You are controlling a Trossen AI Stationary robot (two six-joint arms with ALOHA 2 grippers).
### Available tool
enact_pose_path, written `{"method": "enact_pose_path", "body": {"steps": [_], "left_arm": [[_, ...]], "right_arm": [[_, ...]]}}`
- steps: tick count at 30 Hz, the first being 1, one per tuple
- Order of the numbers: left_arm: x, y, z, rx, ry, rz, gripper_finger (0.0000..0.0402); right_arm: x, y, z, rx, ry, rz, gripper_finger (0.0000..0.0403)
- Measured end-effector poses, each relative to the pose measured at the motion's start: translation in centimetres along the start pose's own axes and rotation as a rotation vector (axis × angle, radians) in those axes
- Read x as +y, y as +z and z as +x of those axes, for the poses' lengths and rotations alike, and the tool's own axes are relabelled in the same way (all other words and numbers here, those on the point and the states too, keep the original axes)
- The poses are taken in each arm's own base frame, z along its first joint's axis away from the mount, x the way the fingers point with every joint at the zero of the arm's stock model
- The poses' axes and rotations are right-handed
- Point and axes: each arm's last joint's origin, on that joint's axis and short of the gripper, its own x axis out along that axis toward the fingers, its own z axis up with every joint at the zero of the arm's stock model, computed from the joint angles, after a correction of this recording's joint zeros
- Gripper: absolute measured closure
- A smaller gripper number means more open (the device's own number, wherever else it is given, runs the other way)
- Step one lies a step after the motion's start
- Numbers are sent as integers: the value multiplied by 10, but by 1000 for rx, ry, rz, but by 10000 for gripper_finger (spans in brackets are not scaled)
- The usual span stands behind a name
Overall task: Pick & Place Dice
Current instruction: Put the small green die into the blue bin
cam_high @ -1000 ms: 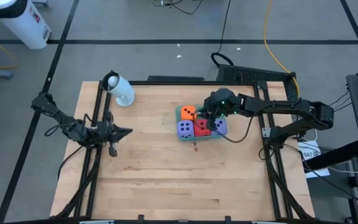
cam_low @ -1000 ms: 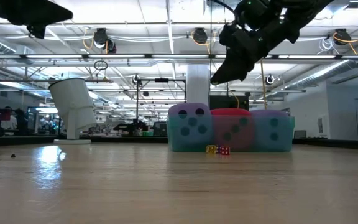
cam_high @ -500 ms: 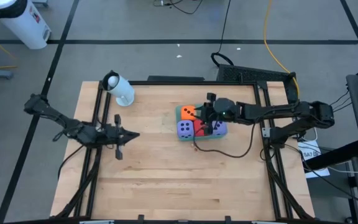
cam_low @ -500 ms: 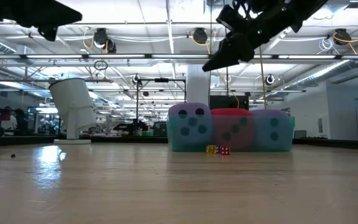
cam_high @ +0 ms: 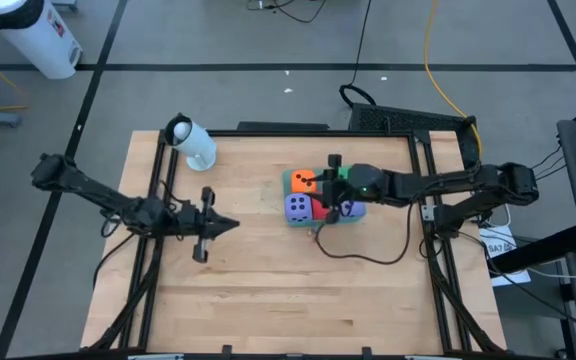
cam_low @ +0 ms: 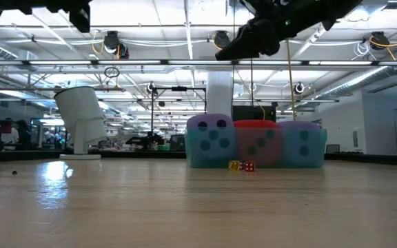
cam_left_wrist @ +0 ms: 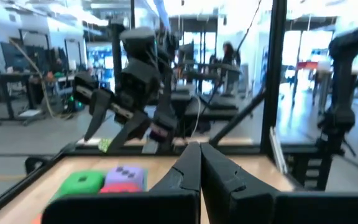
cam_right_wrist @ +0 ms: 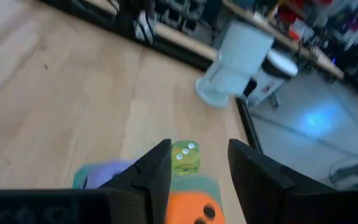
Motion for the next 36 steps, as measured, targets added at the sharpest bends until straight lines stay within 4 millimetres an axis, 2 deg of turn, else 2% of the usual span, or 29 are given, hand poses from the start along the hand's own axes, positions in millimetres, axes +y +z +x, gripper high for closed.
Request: {"method": "enact_pose_path", "body": {"steps": [5, 9, 12, 16, 20, 23, 26, 36], "left_arm": [[6, -2, 9, -35, 28, -6, 400], [15, -3, 12, -33, 87, -2, 400], [26, 3, 14, -82, 113, -14, 400], [39, 11, 19, -113, 76, -9, 401], [43, 1, 19, -31, 13, -37, 401], [43, -9, 18, 48, 6, -33, 401], [43, -9, 17, 63, 9, -21, 401], [43, -10, 17, 76, 7, 35, 397]], "right_arm": [[1, 11, -1, -119, 11, -40, 255], [0, 10, -1, -113, 6, -42, 255], [0, 11, -1, -118, 9, -35, 256], [0, 14, -1, -183, 70, -25, 253], [0, 18, -2, -248, 115, 1, 251], [1, 16, -2, -226, 125, 15, 250], [2, 12, -1, -172, 118, 22, 250], [7, -13, -2, 166, 11, -47, 250]]}}
